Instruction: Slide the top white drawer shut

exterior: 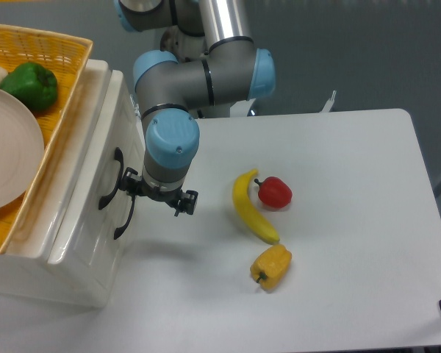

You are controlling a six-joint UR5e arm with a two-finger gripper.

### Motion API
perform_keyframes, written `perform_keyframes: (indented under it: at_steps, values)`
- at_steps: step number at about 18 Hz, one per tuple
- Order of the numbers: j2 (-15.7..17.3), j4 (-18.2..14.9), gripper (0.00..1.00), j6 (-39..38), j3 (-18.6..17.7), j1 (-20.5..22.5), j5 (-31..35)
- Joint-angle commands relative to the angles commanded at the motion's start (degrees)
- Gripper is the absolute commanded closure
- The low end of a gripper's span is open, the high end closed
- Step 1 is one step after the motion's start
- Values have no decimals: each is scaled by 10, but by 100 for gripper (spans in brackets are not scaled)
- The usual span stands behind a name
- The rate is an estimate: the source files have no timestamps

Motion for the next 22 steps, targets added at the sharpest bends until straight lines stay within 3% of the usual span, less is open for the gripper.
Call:
perform_keyframes:
  at_steps: [22]
  values:
    - [10,-4,0,0,-3,0,1]
